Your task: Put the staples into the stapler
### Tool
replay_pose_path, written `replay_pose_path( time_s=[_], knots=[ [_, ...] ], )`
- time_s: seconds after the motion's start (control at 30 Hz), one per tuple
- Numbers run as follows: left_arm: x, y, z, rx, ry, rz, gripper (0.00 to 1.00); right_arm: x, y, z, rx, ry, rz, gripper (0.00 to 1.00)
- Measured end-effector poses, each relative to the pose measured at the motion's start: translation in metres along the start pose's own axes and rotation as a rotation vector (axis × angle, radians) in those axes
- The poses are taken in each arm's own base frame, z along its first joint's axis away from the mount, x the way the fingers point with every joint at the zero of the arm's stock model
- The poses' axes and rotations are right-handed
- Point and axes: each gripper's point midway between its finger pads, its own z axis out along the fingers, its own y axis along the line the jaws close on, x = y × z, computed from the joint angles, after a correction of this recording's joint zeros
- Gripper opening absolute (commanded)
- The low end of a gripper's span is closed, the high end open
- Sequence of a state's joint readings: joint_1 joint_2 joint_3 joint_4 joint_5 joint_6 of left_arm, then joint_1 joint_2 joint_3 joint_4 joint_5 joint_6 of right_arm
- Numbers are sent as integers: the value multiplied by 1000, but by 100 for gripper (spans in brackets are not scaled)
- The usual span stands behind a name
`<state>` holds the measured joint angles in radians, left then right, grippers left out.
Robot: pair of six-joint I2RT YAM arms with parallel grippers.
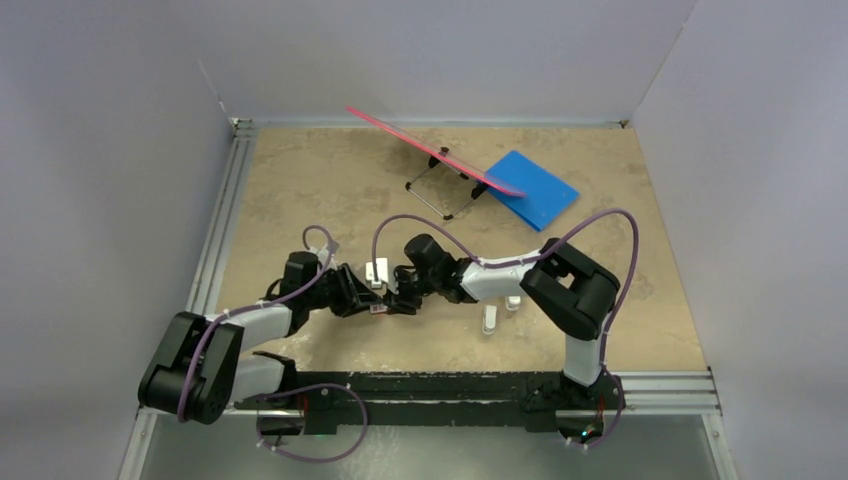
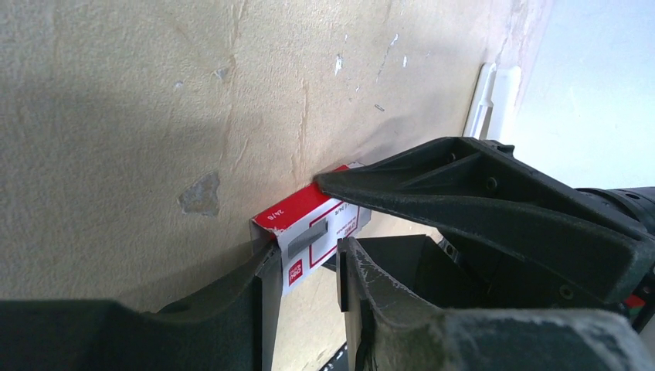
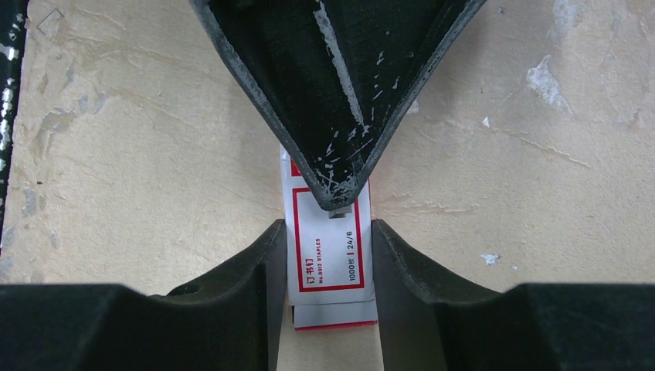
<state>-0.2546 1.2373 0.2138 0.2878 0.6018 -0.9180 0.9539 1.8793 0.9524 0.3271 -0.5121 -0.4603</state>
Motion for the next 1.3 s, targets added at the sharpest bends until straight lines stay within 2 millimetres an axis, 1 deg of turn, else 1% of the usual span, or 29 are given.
replay_pose_path(
  time_s=[0.1,0.2,0.3,0.43,0.53,0.67,0.87,1.1,1.3],
  knots=[
    [0,0,0,0,0,-6,31,-1,0,1,8,-7,6,52],
    [3,-1,0,0,19,-11,33,-10,1,4,10,-36,-11,61],
    [5,1,-1,-18,33,-16,36,-12,4,4,9,-46,-26,64],
    [6,4,-2,-33,44,-12,38,-3,9,-7,-6,-17,-26,64],
    [6,4,-1,-29,58,-16,36,-1,4,-19,7,-3,-22,64],
    [7,4,0,-24,78,-16,33,1,-1,-30,21,6,-23,64],
    [6,3,2,-26,92,-22,32,8,1,-33,11,31,-18,64],
    [-1,1,5,-28,85,-27,33,14,1,-36,6,58,-6,64],
    [-3,2,4,-32,81,-31,32,15,-10,-35,24,107,-18,60]
  ],
)
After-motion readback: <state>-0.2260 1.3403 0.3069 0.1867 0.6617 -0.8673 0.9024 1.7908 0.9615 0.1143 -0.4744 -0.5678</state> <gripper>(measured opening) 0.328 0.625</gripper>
